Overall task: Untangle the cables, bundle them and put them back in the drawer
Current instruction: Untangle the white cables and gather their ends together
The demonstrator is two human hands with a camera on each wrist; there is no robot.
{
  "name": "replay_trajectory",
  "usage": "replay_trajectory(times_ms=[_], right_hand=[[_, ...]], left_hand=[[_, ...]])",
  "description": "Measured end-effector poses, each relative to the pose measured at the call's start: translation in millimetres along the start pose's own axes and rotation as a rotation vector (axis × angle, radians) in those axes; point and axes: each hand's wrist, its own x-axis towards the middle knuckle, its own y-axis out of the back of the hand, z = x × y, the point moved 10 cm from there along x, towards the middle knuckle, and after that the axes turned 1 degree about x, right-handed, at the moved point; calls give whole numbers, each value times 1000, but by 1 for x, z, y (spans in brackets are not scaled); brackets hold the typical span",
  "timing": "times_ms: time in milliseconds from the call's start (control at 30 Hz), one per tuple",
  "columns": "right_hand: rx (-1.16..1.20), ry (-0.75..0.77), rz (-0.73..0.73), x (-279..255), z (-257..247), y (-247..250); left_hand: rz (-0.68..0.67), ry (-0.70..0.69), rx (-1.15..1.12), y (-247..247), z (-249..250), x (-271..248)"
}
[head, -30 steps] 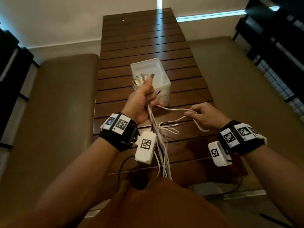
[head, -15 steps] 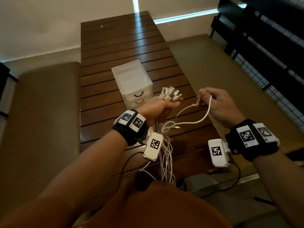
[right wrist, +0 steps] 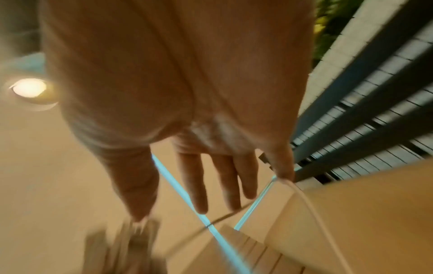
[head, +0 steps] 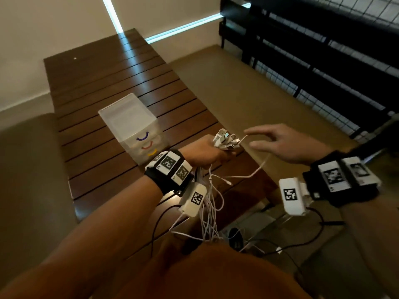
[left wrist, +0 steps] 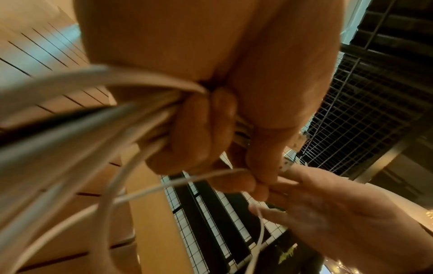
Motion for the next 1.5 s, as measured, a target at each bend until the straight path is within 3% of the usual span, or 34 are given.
replay_trajectory(times_ms=[100,233,267,300,400,467,567,733,800,867,933,1000,1100,1200,1267,1400,1500], right_hand=[[-118,34,-1,12,-2,-32],[-64,51,365,1,11,22],[-58,43,399,0,13,33],[-65,38,348,4,10,32],[-141,62,-1,31,-7,-25],[-166,105,-37,47,-18,-52],[-104,117,120,60,-17,-39],[-17,4,501,55,10,38],[-182,-120,444,60,23,36],[-395,-113,297,65,16,9],[-395,-30,72,69,0,-39],[-251,-2,-80,68,-8,-73],[-122,0,5,66,0,-58],[-20,-3,327,50,14,5],[-20,-55,455,37,32,36],[-302,-298,354,22,79,32],[-309,-208,158,17,72,-4]], left_hand=[[26,-9,7,-1,2,6],[19,41,-32,8,-24,2],[28,50,-52,12,-30,1],[38,51,-77,14,-35,1],[63,61,-129,17,-39,8],[94,74,-144,20,-41,9],[99,111,-267,26,-56,2],[112,176,-317,37,-87,-9],[134,186,-341,40,-89,-8],[119,174,-294,37,-81,-4],[90,153,-212,31,-69,0],[78,148,-160,27,-61,2],[43,149,-163,23,-59,6],[18,150,-88,16,-61,9],[46,133,-59,13,-59,12],[27,80,-49,-1,-36,25],[-58,21,16,-22,-9,35]])
